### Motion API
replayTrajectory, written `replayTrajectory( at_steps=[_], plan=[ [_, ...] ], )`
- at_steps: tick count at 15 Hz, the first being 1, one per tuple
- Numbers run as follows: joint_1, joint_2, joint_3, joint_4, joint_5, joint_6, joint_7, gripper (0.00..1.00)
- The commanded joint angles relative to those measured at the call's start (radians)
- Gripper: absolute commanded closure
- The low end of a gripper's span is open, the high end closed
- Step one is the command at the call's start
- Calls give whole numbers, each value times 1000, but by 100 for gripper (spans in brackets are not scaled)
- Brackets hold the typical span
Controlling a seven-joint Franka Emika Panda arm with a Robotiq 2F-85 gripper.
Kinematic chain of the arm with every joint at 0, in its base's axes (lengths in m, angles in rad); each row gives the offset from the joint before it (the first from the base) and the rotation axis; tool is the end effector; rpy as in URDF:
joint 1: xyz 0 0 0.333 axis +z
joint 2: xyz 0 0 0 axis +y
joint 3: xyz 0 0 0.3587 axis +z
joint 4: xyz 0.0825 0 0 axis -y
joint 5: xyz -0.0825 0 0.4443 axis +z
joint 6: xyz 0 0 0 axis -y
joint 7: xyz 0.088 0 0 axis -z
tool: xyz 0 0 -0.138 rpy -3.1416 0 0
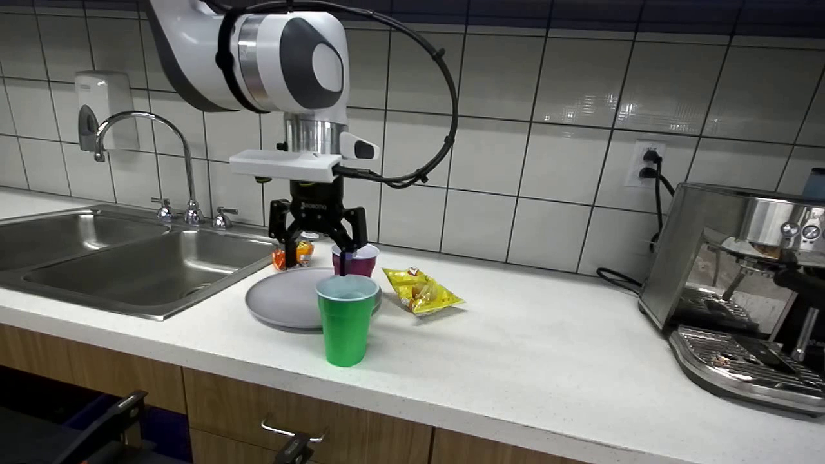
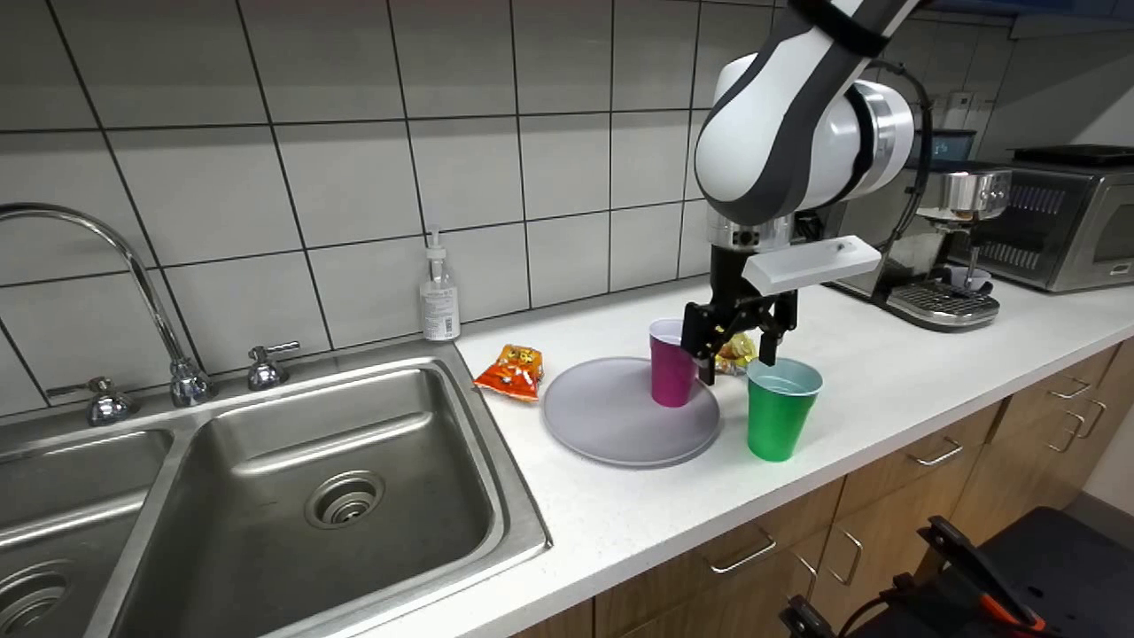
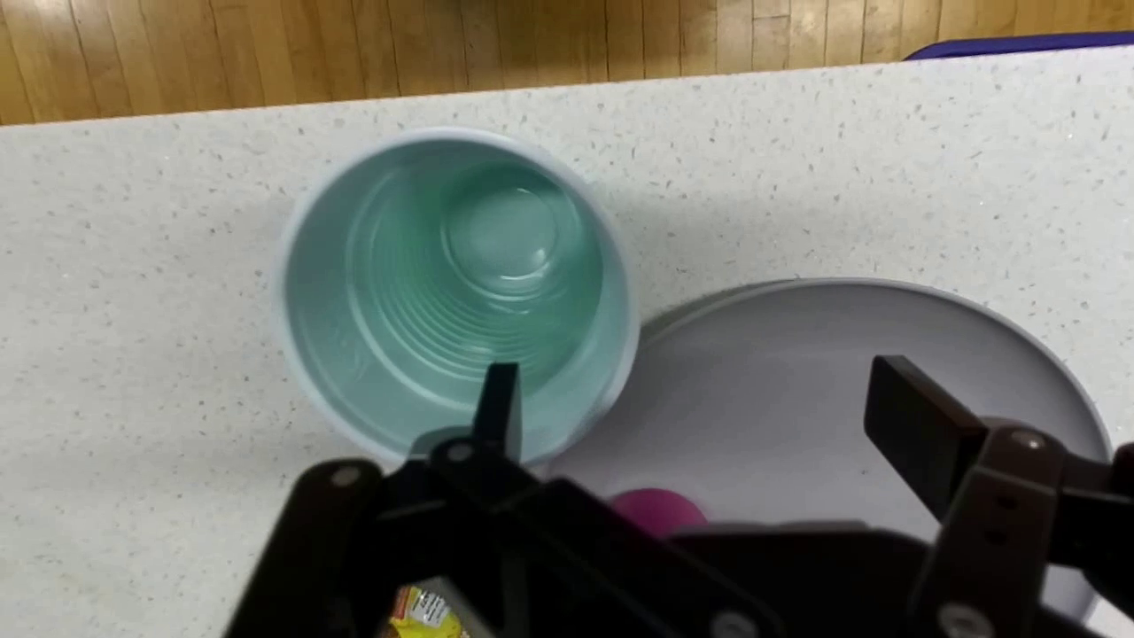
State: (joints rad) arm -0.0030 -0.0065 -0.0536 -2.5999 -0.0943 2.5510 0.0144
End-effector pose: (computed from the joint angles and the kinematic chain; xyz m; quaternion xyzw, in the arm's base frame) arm 0.4634 -0.0266 0.2144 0.9994 0.0042 -0.0217 0.0248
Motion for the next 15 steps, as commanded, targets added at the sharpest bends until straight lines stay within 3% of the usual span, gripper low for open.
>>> replayTrajectory(
  at_steps=[1, 11, 12, 13, 15],
  plan=[
    [-15, 5, 4, -15, -15, 27, -10, 0],
    [-12, 31, 5, -15, -20, 30, -8, 0],
    [-12, 32, 5, -15, -19, 32, -10, 25],
    [-12, 31, 5, -16, -20, 34, -11, 26],
    [-12, 31, 5, -16, -19, 34, -11, 42]
  ],
)
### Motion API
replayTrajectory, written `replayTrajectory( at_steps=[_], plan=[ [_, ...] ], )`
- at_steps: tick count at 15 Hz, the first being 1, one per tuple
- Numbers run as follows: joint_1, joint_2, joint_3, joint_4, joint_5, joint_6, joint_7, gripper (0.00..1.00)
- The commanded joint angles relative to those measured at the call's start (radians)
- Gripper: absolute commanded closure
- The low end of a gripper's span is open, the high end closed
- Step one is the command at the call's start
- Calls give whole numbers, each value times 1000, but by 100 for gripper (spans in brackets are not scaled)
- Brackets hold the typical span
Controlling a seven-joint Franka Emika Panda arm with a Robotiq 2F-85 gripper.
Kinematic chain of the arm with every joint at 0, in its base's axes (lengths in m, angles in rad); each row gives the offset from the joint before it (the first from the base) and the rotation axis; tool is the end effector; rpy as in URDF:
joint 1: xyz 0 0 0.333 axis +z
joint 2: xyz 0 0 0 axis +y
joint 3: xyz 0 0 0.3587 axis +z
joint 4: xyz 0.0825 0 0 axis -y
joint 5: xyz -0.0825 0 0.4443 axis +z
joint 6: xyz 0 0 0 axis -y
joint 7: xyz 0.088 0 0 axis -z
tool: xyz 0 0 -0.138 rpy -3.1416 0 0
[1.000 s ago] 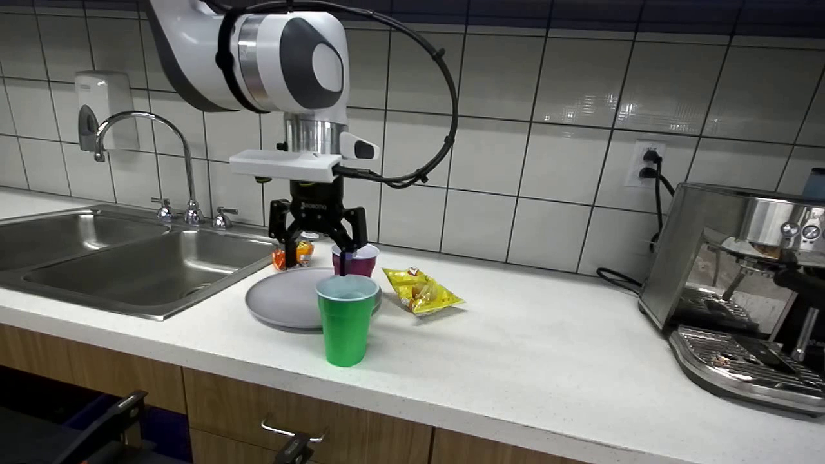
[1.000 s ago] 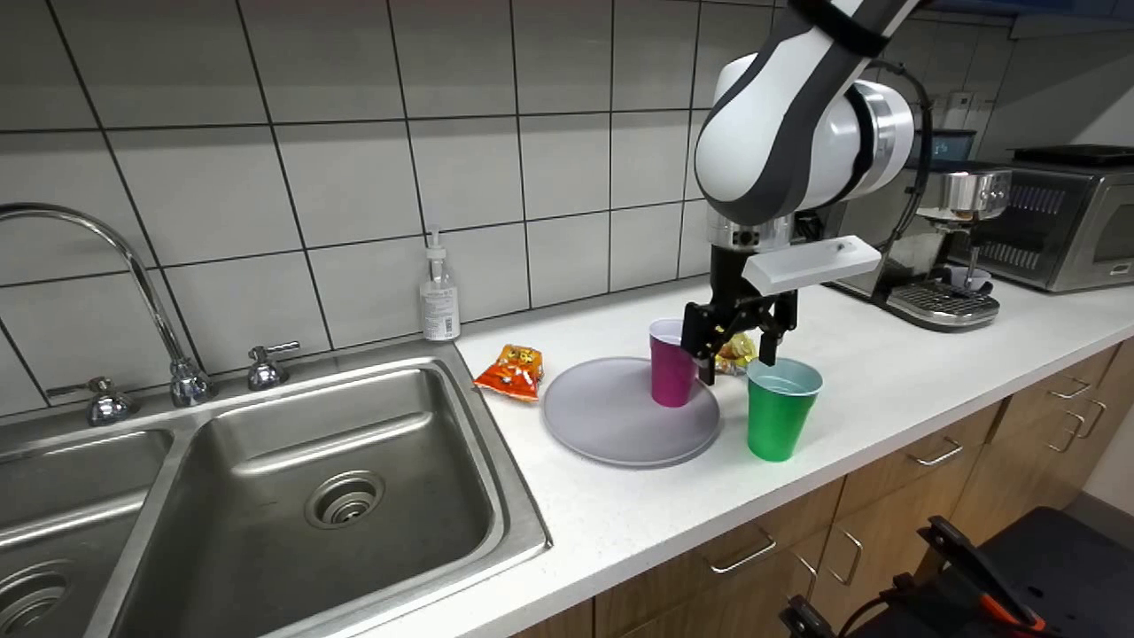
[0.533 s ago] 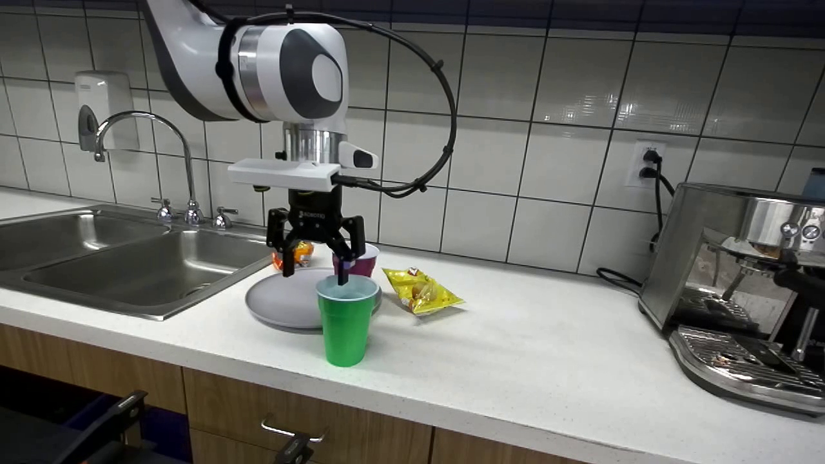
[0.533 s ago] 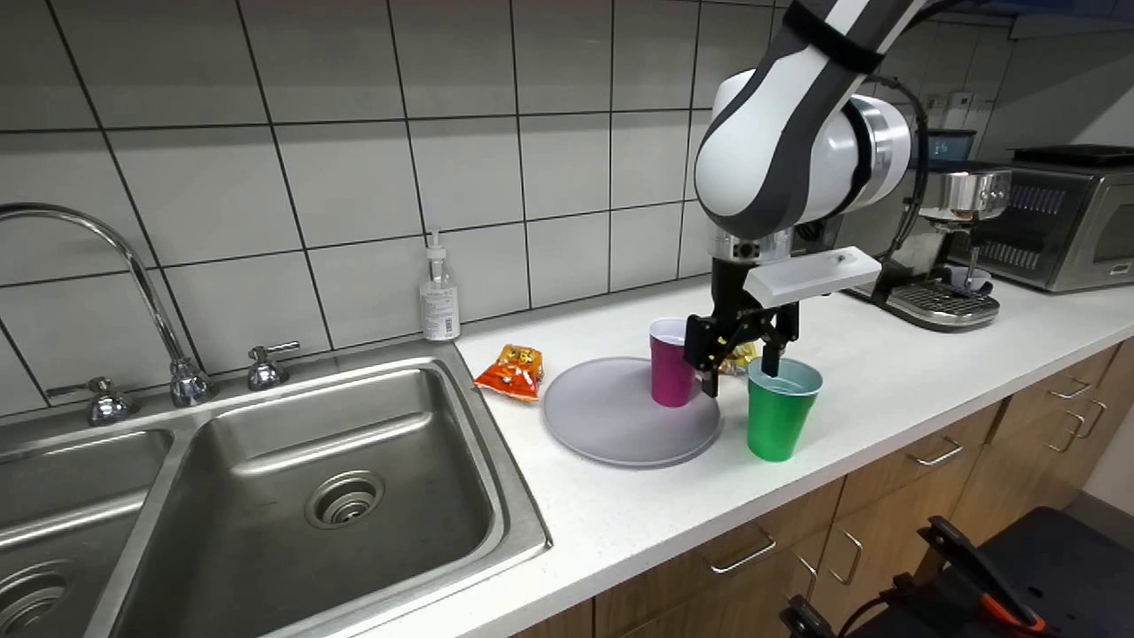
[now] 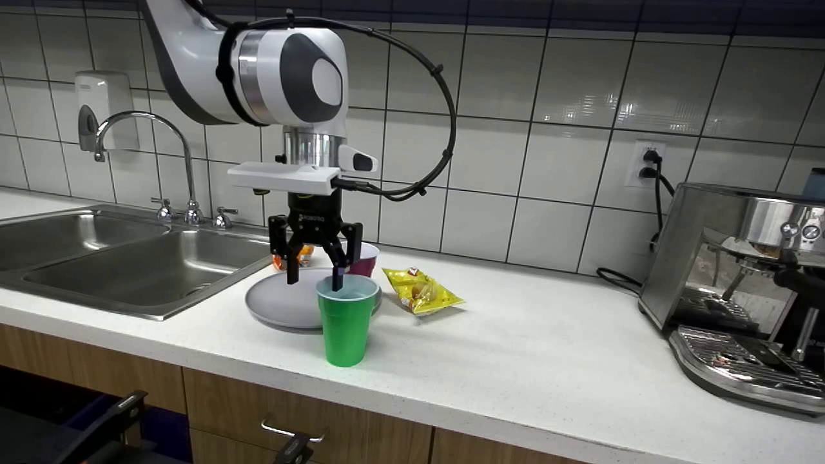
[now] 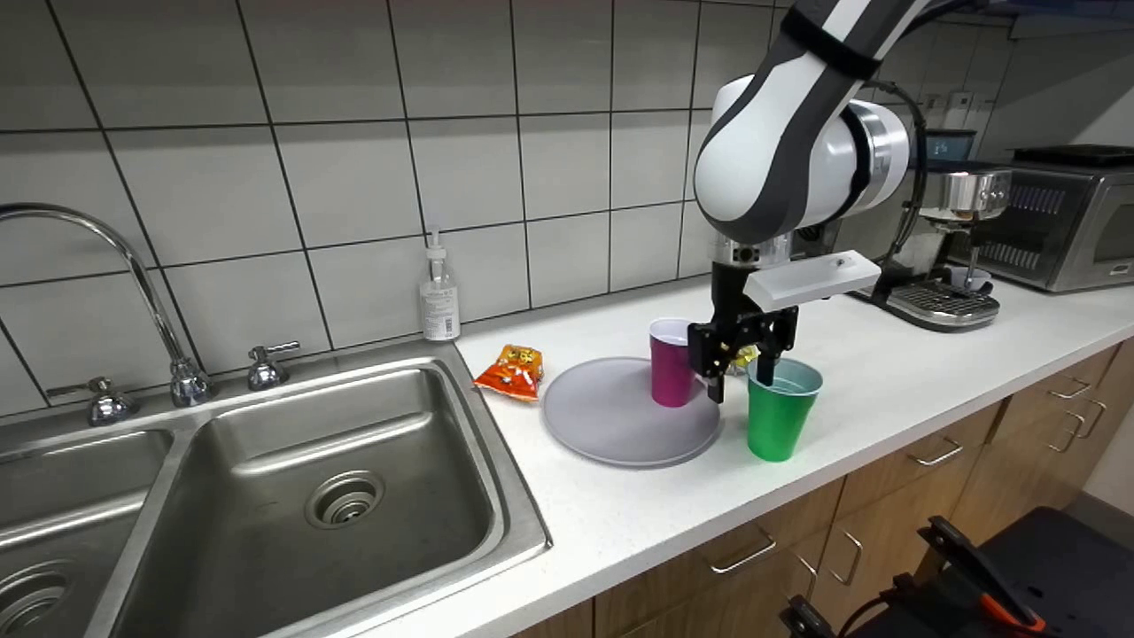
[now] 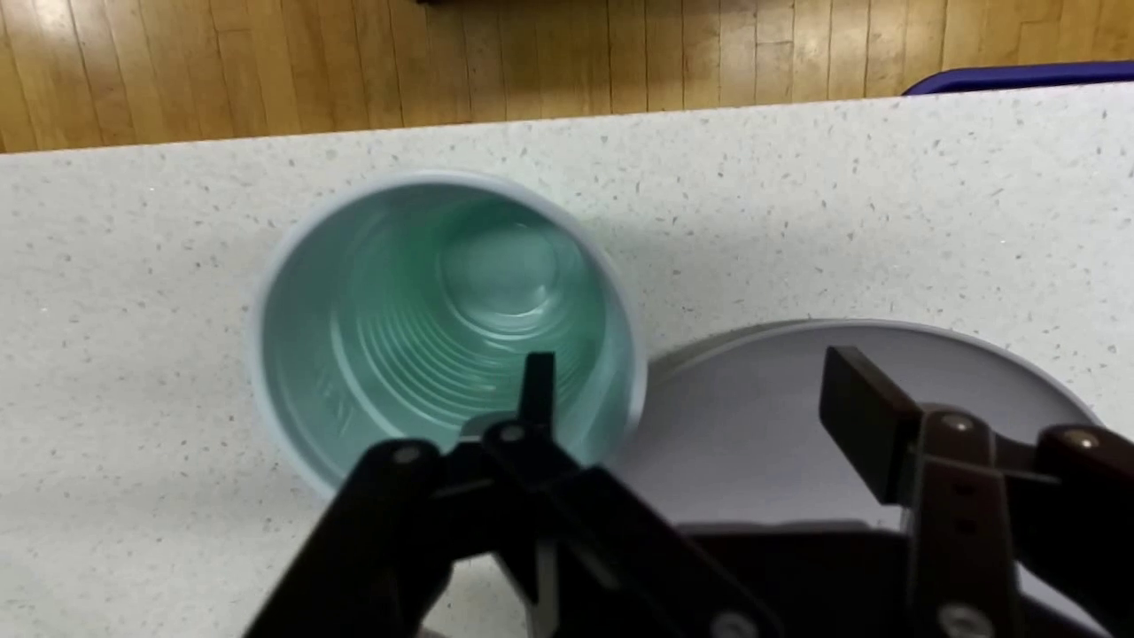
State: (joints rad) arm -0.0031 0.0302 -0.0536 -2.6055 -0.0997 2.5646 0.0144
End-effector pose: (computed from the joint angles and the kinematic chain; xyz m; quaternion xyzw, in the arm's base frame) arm 0.4580 -0.0264 0.1965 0.9990 0.0072 -0.0361 0.0257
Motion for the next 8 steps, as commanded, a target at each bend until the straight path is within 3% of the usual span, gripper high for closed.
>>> replayTrajectory(
  at_steps=[1, 7, 8],
  plan=[
    [-12, -5, 5, -10, -13, 21, -12, 51],
    [-12, -5, 5, -12, -14, 22, -10, 97],
    [-12, -6, 5, -12, -15, 21, -10, 100]
  ],
)
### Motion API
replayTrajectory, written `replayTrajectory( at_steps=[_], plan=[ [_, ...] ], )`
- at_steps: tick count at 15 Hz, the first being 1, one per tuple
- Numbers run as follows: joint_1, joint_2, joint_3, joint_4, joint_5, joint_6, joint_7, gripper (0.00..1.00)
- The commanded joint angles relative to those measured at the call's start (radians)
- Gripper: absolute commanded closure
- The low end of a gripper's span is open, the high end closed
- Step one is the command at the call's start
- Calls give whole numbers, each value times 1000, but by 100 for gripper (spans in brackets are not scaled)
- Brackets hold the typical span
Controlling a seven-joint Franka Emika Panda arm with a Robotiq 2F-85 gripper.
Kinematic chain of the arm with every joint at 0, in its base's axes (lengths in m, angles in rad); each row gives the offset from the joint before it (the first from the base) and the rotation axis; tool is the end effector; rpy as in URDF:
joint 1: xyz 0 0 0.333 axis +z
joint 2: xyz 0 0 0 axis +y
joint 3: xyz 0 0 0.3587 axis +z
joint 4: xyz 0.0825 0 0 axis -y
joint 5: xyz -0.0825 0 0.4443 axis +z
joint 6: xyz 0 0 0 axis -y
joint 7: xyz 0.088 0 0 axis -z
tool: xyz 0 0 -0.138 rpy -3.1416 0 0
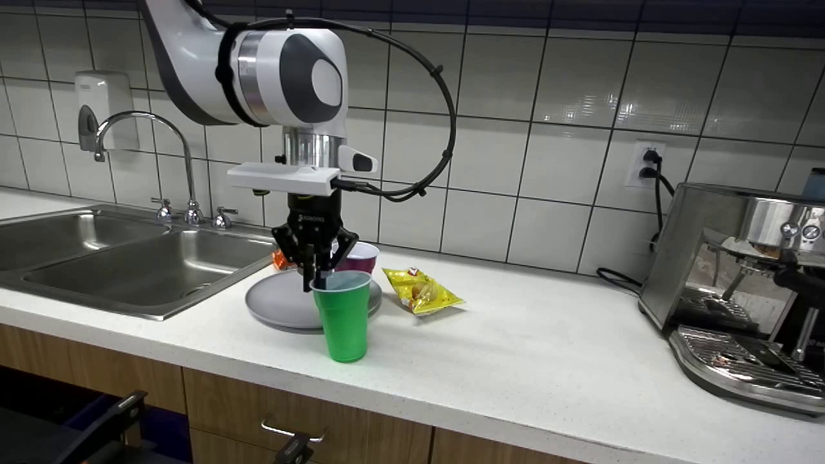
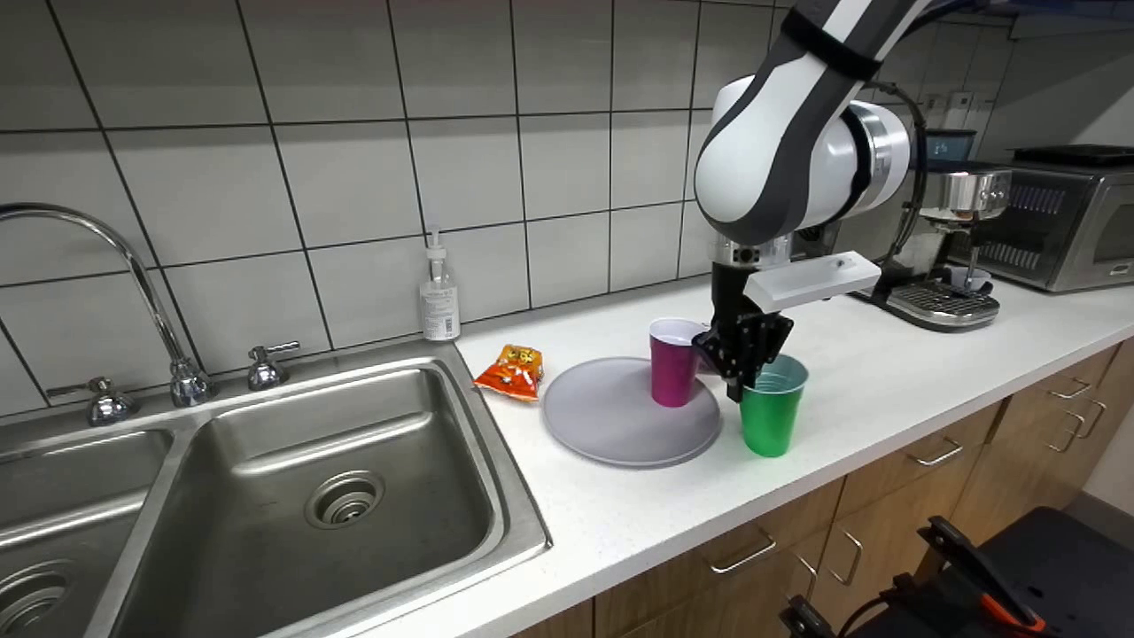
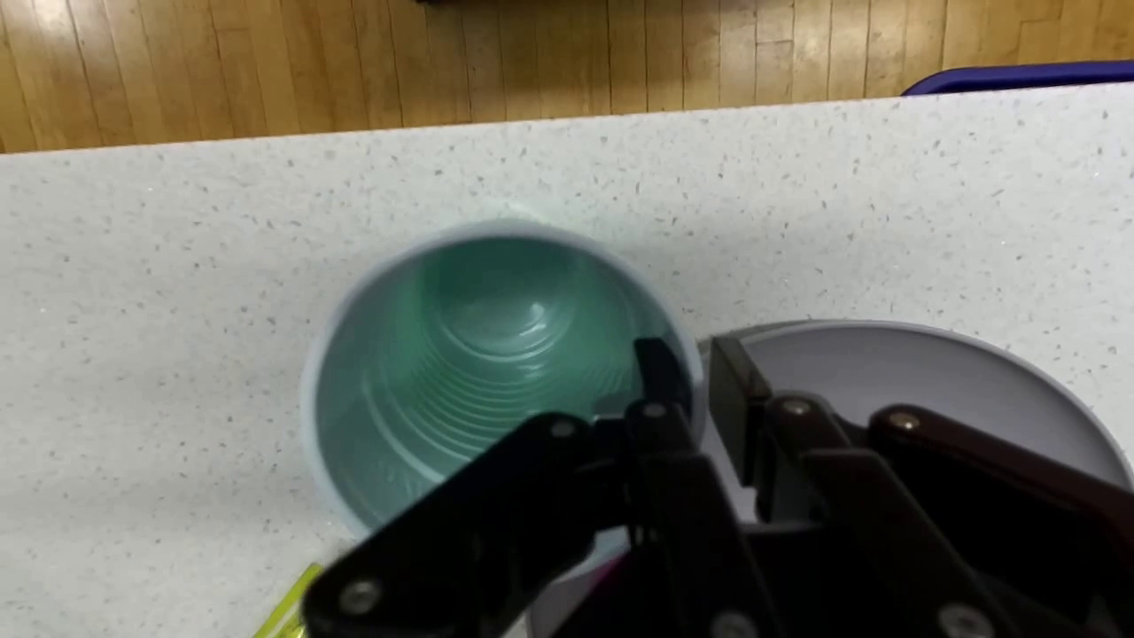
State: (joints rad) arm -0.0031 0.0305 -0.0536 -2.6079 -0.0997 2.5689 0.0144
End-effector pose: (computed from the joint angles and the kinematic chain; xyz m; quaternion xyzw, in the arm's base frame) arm 0.4574 -0.0263 0.1958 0.9990 0.0073 -0.0353 0.0256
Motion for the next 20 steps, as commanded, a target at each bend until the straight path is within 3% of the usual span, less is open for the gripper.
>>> replayTrajectory(
  at_steps=[1, 10, 20],
  plan=[
    [-12, -6, 5, -10, -17, 17, -9, 100],
    [-4, -51, 13, -15, -43, -6, -19, 99],
    [46, -98, 72, -17, -32, -21, -76, 99]
  ],
)
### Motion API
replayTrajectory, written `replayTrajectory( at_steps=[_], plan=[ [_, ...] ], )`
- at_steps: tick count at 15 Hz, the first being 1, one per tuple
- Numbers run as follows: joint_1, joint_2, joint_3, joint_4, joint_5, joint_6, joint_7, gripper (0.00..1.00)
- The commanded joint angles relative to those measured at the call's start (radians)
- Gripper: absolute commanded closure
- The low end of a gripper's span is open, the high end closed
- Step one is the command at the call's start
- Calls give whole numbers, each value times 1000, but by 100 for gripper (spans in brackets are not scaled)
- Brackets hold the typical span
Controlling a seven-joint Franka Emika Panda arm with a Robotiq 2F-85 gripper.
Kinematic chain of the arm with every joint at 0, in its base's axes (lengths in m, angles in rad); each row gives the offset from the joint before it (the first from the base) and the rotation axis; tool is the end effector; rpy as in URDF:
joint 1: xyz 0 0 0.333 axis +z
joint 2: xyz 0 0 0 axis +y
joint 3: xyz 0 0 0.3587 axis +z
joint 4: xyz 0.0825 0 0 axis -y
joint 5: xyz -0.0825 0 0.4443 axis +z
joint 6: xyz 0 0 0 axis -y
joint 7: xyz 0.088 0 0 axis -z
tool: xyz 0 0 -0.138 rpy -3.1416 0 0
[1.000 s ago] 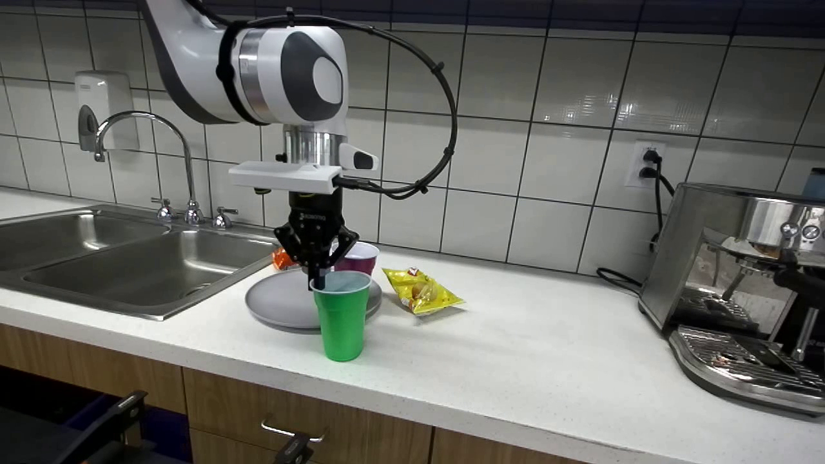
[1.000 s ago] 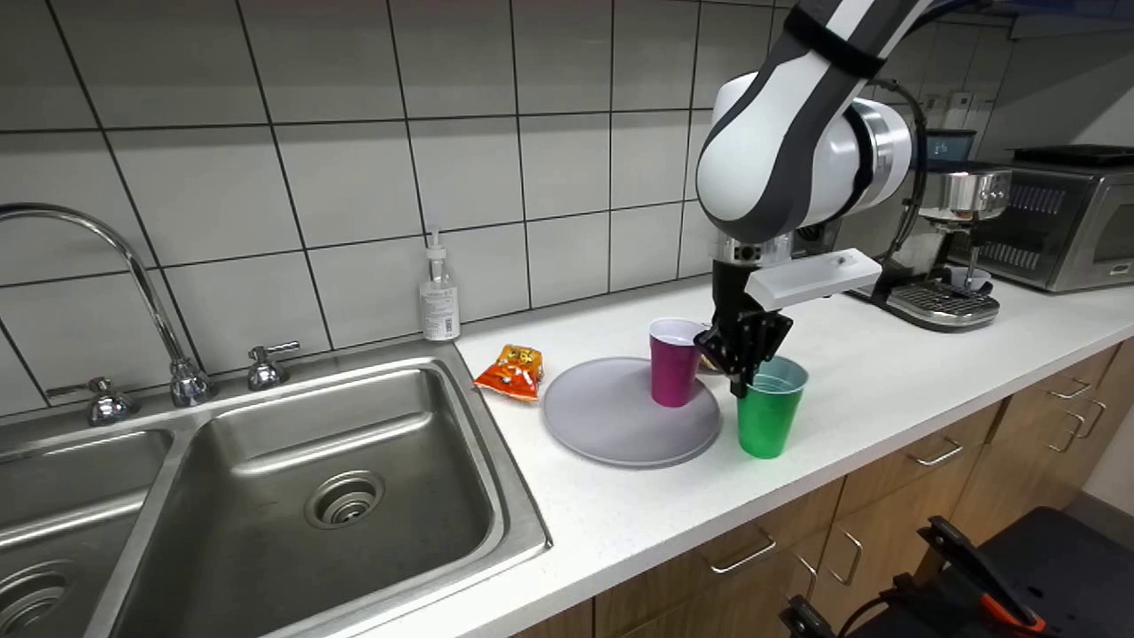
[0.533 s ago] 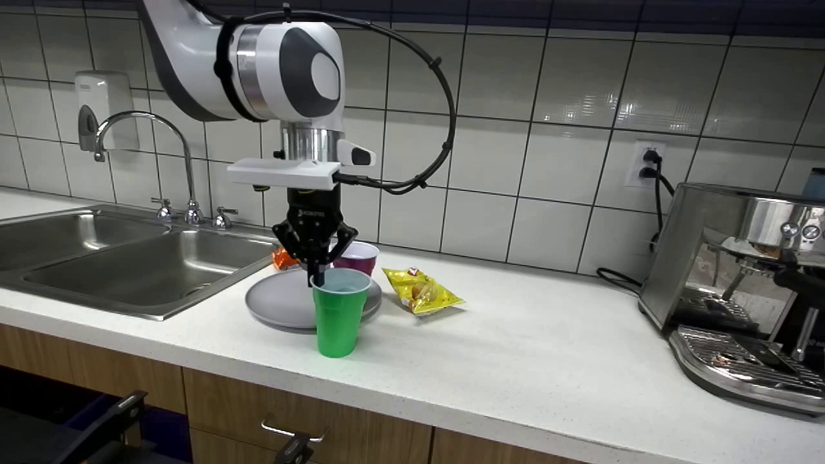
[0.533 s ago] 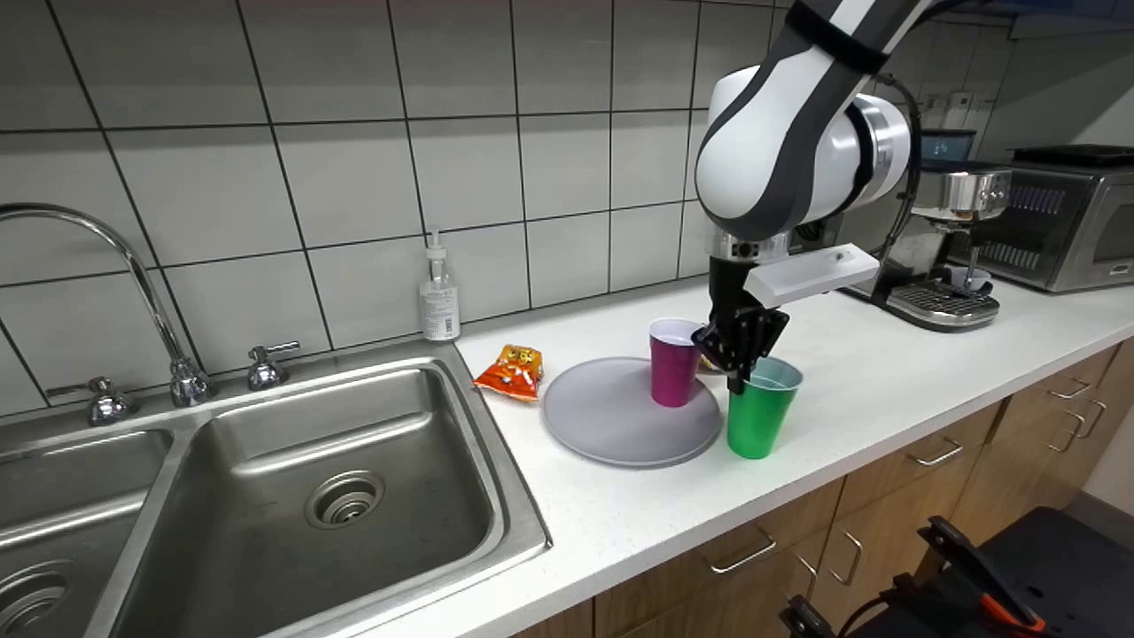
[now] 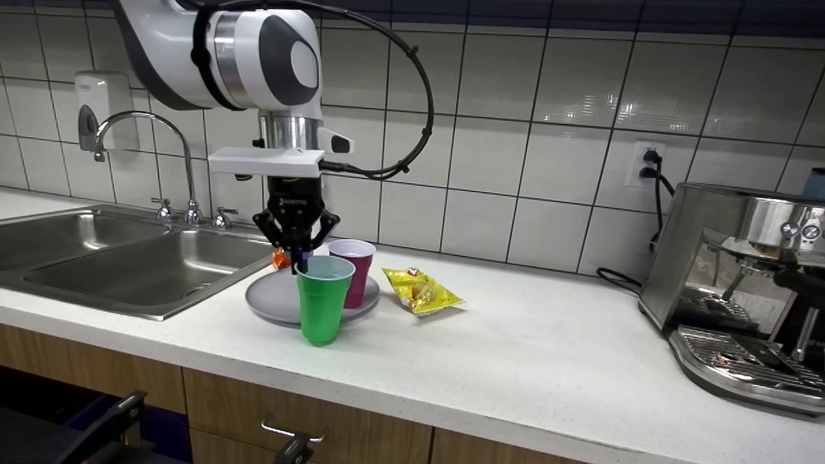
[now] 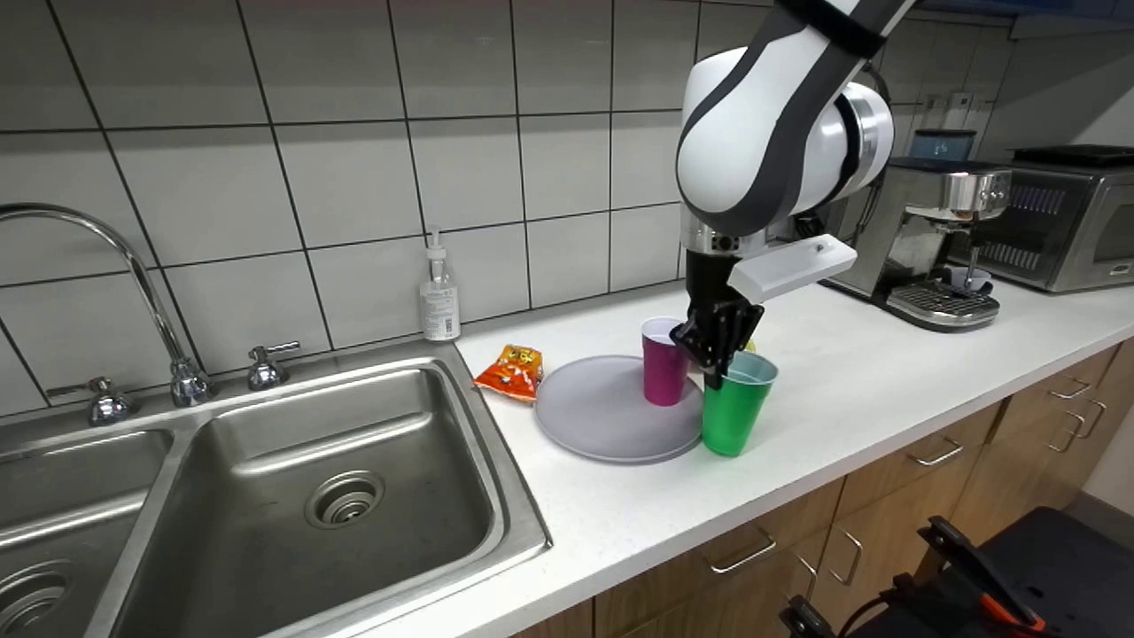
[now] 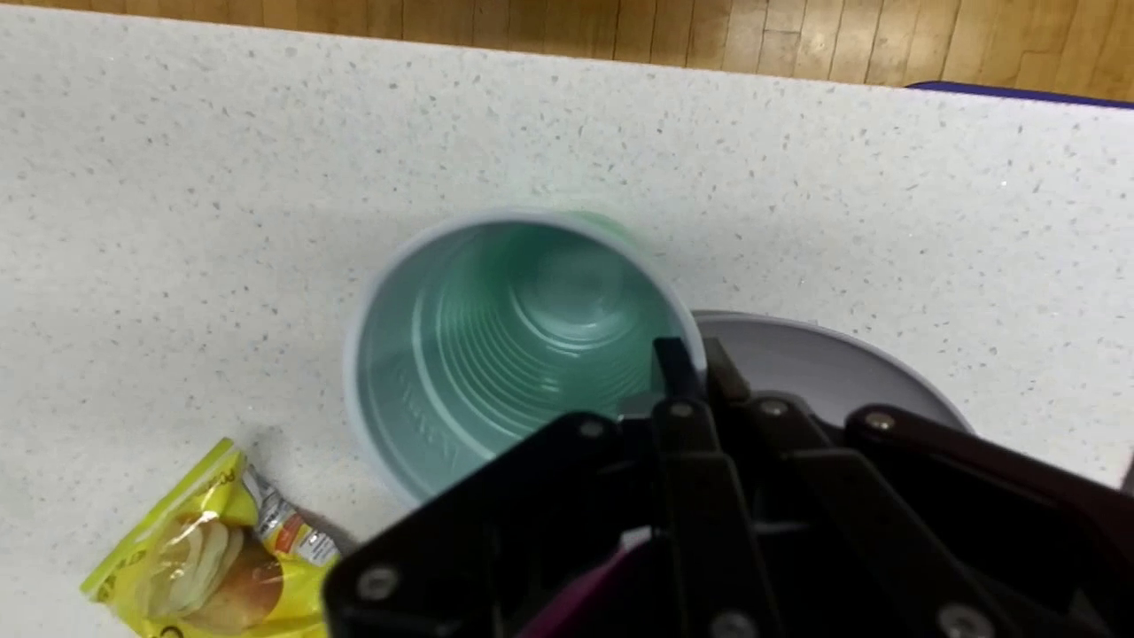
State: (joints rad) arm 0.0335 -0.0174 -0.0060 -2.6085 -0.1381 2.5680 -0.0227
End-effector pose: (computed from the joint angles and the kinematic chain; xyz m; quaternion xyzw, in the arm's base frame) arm 0.4636 0.0126 0.2176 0.9958 0.0834 -0.0114 0.0367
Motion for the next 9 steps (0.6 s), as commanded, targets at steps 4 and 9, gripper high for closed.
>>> replayTrajectory(
  at_steps=[4, 9],
  plan=[
    [30, -57, 42, -15, 22, -21, -73, 99],
    [44, -51, 49, -5, 40, -19, -110, 99]
  ],
)
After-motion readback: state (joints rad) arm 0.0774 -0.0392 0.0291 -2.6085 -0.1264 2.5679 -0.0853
